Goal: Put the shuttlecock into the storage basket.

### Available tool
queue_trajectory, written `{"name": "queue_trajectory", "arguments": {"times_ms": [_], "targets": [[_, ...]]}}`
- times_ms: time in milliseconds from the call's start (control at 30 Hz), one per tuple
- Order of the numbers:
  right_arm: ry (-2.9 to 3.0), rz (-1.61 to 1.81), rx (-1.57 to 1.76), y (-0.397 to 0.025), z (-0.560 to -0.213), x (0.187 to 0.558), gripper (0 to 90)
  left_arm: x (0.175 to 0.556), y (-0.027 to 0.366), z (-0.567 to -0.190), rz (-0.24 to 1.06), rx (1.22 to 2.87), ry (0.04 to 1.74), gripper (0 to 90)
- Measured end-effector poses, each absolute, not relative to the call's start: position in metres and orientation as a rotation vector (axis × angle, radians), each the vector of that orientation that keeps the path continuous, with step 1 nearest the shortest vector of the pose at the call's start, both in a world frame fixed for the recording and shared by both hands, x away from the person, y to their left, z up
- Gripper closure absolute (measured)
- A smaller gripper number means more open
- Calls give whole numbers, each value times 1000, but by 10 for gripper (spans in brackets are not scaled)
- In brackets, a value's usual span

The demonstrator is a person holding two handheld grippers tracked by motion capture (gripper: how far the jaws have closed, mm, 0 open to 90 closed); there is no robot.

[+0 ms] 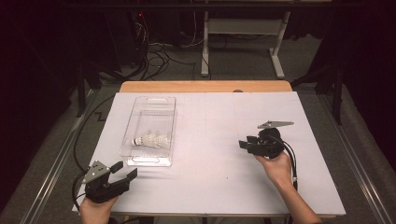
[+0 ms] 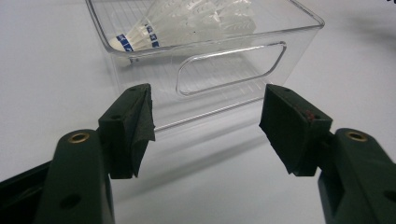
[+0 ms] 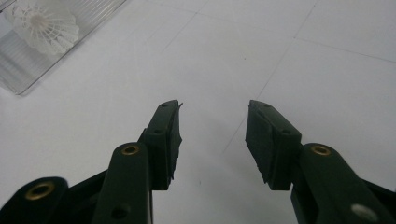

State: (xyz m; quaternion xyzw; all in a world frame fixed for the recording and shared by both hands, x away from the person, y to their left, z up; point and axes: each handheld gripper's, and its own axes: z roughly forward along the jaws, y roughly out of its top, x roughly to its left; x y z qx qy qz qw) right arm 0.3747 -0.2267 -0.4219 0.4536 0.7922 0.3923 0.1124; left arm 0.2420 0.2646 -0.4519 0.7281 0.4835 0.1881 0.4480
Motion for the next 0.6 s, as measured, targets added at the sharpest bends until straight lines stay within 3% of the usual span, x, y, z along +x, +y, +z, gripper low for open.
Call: {"name": "queue_trajectory", "arguments": {"times_ms": [600], "targets": [[2312, 1137, 1334, -239, -425, 366, 549, 243, 264, -452, 465, 1803, 1196, 352]]}}
